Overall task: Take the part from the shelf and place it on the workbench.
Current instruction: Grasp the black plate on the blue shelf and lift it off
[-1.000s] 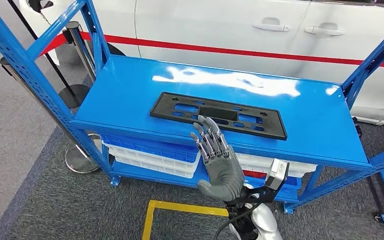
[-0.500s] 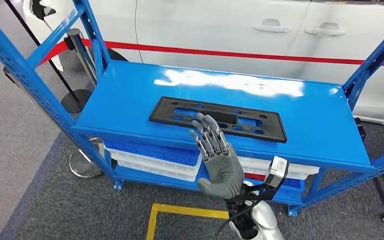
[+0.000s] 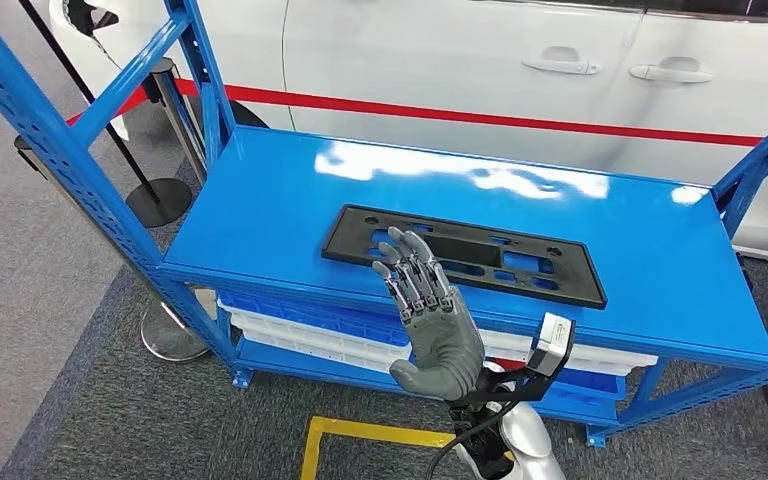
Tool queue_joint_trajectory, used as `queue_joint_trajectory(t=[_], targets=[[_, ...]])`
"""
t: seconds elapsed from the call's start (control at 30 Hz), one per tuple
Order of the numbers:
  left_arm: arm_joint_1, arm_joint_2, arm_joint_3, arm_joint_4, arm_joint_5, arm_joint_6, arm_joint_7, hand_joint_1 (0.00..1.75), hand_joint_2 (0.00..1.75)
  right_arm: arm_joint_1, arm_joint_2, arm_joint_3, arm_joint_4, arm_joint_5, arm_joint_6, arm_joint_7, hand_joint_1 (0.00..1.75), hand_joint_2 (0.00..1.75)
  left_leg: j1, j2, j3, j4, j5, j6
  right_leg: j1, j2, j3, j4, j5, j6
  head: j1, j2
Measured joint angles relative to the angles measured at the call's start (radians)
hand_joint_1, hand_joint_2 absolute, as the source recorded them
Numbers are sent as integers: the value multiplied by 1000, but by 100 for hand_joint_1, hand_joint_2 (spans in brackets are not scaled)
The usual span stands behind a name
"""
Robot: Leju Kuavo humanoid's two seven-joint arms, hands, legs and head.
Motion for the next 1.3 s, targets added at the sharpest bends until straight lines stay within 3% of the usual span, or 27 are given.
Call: queue_joint_trajectory(t=[0.1,0.13,0.17,0.23,0.3,0.4,0.5,0.53,0.6,0.63,0.67,0.7,0.77,0.8,0.83,0.93,1.0,1.13,1.17,1.2,1.27,1.3], targets=[[-2,0,0,0,4,-6,0,0,0,0,0,0,-1,0,1,0,0,175,-3,-2,8,-2,-17,13,0,0,-122,198,-62,3,0,0],[0,0,0,0,4,-7,0,0,0,1,0,0,-1,0,1,0,0,175,-5,-3,14,-3,-26,16,1,0,-156,237,-56,2,0,0],[1,0,0,0,4,-7,0,0,0,2,0,0,-1,0,2,0,0,175,-7,-4,25,-3,-34,17,1,0,-172,241,-29,-1,0,0],[3,0,0,0,2,-5,-2,0,0,2,0,0,-1,0,3,1,0,175,-10,-4,51,-3,-44,16,7,1,-147,136,70,-16,1,0],[0,-2,0,0,1,-1,-4,0,0,1,0,0,-2,2,3,2,0,175,-12,-5,68,-4,-53,9,16,1,-108,26,133,-34,-1,0],[-3,-3,0,1,1,2,-6,0,0,0,0,0,-3,14,-5,7,0,175,-12,-4,70,-11,-57,-7,23,0,-92,-26,130,-48,0,0],[-4,-3,0,1,2,3,-9,0,0,0,0,2,-8,30,-18,9,0,175,-14,1,62,19,-82,-21,11,-2,-65,-63,128,-53,-1,0],[-4,-2,0,1,2,2,-9,0,0,-1,0,2,-8,36,-23,9,0,175,-12,1,41,65,-104,-25,8,-3,-55,-70,127,-55,-2,0],[-3,-2,0,1,3,0,-10,0,0,-2,0,4,-6,45,-29,10,0,175,-8,2,-34,194,-149,-34,9,-4,-47,-73,122,-59,-3,0],[-2,-2,0,1,4,-3,-11,0,0,-1,0,4,-4,49,-31,11,0,175,-6,2,-66,239,-156,-38,10,-3,-45,-72,118,-60,-3,0],[0,-2,0,1,6,-6,-11,0,0,0,0,5,-3,51,-32,11,0,175,-5,2,-82,251,-142,-41,10,-2,-42,-70,115,-59,-3,0],[1,-2,0,1,7,-10,-12,0,0,0,0,6,-2,53,-33,10,0,175,-3,2,-77,220,-108,-42,10,0,-38,-68,110,-58,-3,0],[1,-1,0,1,7,-14,-12,0,0,2,0,9,-1,55,-35,9,0,175,-2,3,-26,88,-27,-39,10,1,-29,-62,99,-51,-3,0],[0,0,0,1,6,-14,-12,0,0,3,0,11,-1,56,-36,9,0,175,-3,3,-4,33,-4,-33,12,2,-28,-58,94,-46,-2,0],[-1,0,0,1,4,-14,-12,0,0,4,-1,12,-1,56,-37,8,0,175,-5,3,8,2,5,-27,13,2,-29,-55,91,-41,-2,0],[0,0,0,1,4,-15,-12,0,0,7,-1,14,-2,56,-38,8,0,175,-8,1,10,-11,3,-6,14,1,-33,-53,88,-27,-1,0],[0,0,0,1,4,-15,-12,0,0,8,-2,14,-3,57,-38,8,0,175,-5,1,14,-19,6,6,11,1,-44,-25,67,-16,0,0],[-1,0,0,1,-3,-11,-12,0,0,18,-10,14,-4,56,-41,3,0,175,-5,1,17,-23,3,18,5,1,-168,211,-36,-2,1,0],[0,0,-1,1,-6,-10,-12,0,0,22,-13,14,-4,57,-42,0,0,175,-5,1,18,-22,1,19,4,1,-186,237,-33,-1,1,0],[1,0,-1,1,-8,-9,-12,0,0,26,-17,14,-4,56,-43,-3,0,175,-5,0,21,-22,0,17,3,1,-185,225,-13,-2,1,0],[1,0,-2,1,-10,-11,-12,0,0,29,-21,14,-5,57,-43,-8,0,175,-5,-2,29,-22,-7,13,2,1,-127,95,65,-8,1,0],[0,-1,-3,1,-11,-13,-13,0,0,29,-23,15,-5,57,-43,-10,0,175,-7,-3,33,-22,-13,9,4,0,-95,26,89,-11,1,0]])
